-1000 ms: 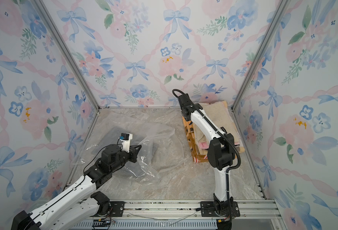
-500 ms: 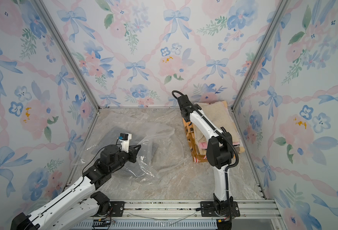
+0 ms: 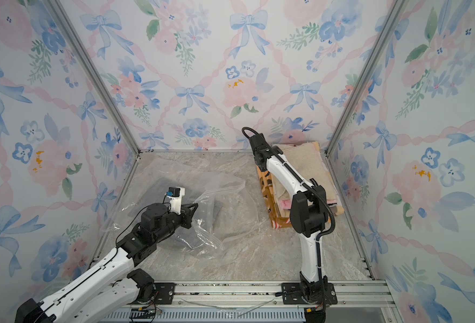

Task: Take the blanket out of the vacuum bag
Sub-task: Place the blanket at the corner of the board.

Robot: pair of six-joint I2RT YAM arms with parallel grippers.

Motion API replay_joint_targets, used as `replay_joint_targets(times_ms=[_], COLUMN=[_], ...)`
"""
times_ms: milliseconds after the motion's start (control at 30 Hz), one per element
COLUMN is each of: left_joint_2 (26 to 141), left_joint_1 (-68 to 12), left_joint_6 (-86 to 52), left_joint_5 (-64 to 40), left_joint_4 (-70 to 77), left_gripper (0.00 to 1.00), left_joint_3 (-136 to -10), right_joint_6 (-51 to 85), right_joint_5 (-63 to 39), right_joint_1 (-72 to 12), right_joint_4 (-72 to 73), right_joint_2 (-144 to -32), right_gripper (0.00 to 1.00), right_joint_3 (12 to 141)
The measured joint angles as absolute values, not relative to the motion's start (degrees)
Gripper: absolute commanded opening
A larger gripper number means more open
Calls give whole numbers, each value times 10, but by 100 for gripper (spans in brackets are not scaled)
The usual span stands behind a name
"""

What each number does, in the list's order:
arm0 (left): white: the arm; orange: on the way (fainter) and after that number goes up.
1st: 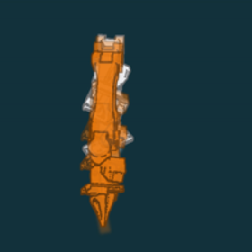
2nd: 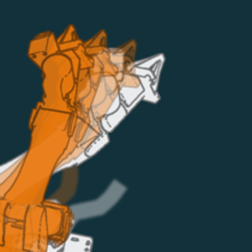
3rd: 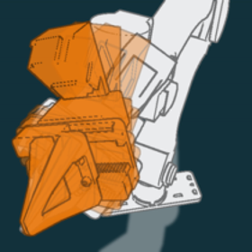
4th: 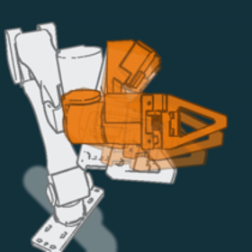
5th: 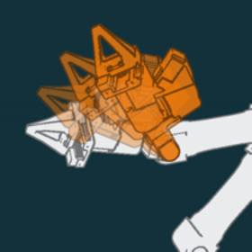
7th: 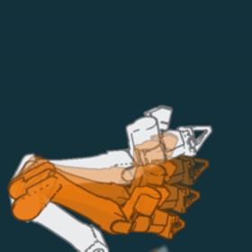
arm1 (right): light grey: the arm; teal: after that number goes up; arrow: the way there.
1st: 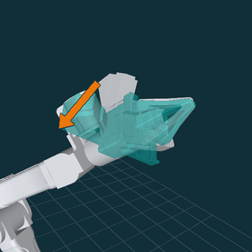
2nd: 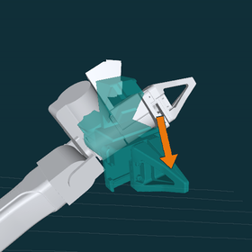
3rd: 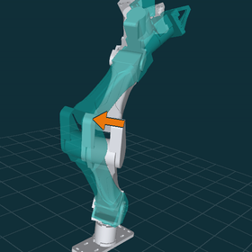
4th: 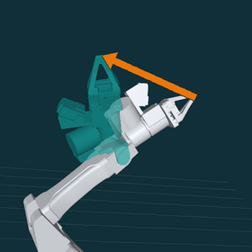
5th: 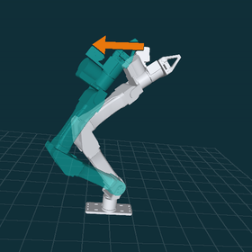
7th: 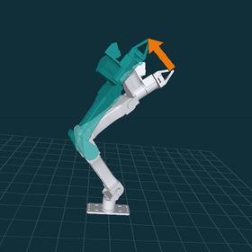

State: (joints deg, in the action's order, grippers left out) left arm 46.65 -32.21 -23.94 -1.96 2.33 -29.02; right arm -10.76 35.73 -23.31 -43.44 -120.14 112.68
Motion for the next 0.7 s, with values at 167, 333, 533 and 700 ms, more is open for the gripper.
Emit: replay_joint_targets(times_ms=[167,333,533,700], left_joint_2=[466,463,462,463], left_joint_1=[-322,-322,-322,-322], left_joint_6=[-243,-244,-244,-248], left_joint_5=[-20,-20,-20,-20], left_joint_4=[23,23,24,24], left_gripper=[0,0,0,0], left_joint_3=[-290,-287,-285,-284], right_joint_6=[-107,-103,-92,-70], right_joint_5=[357,356,347,319], right_joint_1=[-232,-229,-224,-210], right_joint_4=[-434,-432,-429,-429], right_joint_2=[-1197,-1174,-1137,-1118], right_gripper=[0,0,0,0], right_joint_3=[1123,1112,1103,1104])
